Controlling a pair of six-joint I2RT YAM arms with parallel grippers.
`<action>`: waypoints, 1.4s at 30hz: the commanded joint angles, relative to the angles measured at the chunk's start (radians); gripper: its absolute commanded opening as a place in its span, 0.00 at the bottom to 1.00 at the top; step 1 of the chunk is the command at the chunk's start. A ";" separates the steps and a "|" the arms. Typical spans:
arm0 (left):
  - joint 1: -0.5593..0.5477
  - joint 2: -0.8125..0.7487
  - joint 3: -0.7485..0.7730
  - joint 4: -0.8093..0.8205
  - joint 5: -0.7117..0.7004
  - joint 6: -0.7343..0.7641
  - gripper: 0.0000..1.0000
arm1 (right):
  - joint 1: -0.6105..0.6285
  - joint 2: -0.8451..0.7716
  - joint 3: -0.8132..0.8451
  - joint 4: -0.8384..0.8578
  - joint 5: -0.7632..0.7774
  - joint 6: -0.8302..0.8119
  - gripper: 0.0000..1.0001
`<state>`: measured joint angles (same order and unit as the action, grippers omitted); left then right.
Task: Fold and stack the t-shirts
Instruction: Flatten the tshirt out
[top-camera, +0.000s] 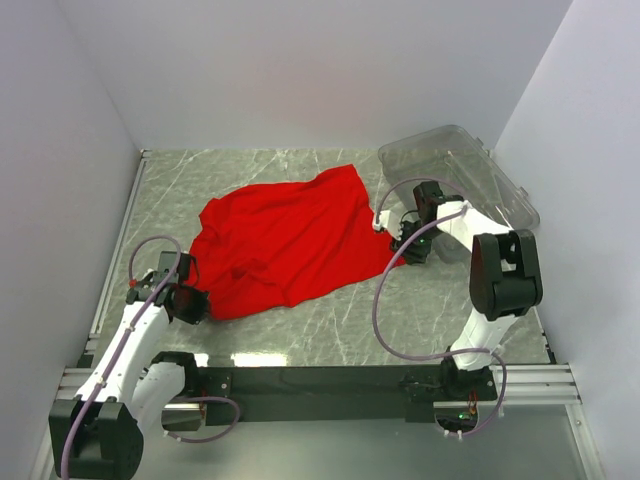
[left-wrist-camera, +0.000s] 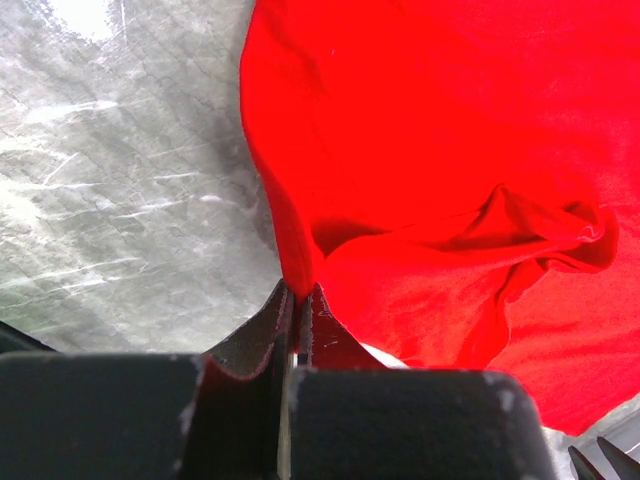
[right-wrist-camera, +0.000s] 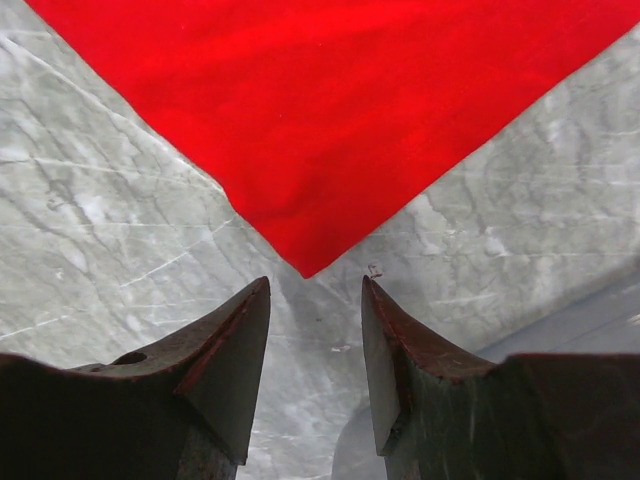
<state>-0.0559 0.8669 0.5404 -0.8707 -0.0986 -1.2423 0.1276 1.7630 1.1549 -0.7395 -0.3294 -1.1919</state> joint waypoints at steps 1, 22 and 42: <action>-0.004 -0.012 0.000 -0.004 0.004 -0.005 0.01 | 0.017 0.019 0.022 0.012 0.029 -0.021 0.49; -0.004 -0.008 -0.002 0.009 0.004 -0.003 0.01 | 0.069 0.079 -0.009 0.057 0.049 0.031 0.47; 0.001 -0.111 0.338 -0.065 -0.176 0.004 0.00 | 0.014 -0.120 0.255 -0.069 -0.229 0.153 0.00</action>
<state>-0.0559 0.7815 0.7597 -0.9260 -0.1848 -1.2457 0.1574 1.7309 1.2903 -0.7624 -0.4332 -1.0889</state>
